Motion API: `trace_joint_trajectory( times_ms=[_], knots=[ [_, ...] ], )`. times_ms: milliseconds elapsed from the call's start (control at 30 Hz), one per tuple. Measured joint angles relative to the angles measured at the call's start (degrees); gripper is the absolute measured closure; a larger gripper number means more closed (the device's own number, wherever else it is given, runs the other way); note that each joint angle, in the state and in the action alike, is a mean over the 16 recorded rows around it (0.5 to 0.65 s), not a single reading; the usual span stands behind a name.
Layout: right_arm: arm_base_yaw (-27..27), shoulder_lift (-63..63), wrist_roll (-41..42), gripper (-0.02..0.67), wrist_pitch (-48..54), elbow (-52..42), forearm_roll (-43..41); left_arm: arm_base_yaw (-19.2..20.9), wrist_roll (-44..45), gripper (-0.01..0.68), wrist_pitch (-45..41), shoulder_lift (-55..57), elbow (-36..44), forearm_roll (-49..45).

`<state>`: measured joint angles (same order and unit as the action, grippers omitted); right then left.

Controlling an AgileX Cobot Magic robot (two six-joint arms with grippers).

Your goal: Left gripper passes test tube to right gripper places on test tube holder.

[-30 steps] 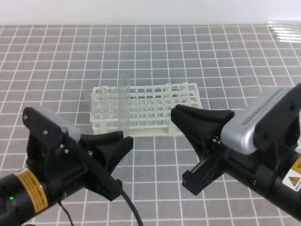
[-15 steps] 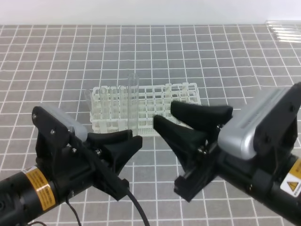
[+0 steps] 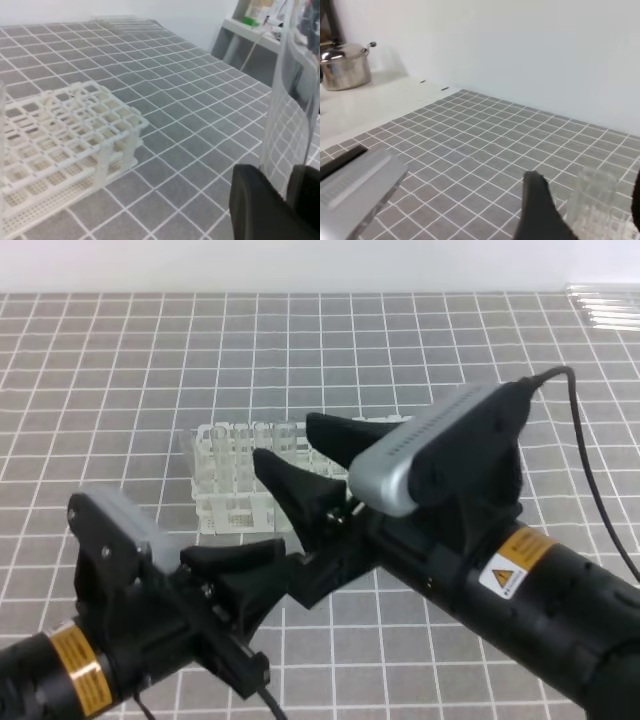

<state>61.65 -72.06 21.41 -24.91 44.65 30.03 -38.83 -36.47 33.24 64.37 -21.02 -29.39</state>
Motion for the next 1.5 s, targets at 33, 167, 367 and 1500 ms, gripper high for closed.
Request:
trace_joint_trajectory(
  times_ms=[33,167,367,1500],
  knots=[
    [0.0,-0.54,0.0,0.287,-0.21,0.29,0.11,0.0,0.02,0.597,0.49,0.0,0.27,-0.02],
    [0.0,-2.05,0.0,0.286,-1.12,1.04,0.6,-0.01,0.1,0.603,2.67,0.02,1.33,0.0],
    [0.0,-2.94,0.0,0.286,-2.1,1.43,1.45,0.0,0.19,0.597,4.55,0.0,1.86,-0.01],
    [0.02,-4.72,-4.63,0.415,-3.34,1.55,1.52,0.01,1.97,0.609,5.75,-0.02,1.92,-2.49]
  ],
)
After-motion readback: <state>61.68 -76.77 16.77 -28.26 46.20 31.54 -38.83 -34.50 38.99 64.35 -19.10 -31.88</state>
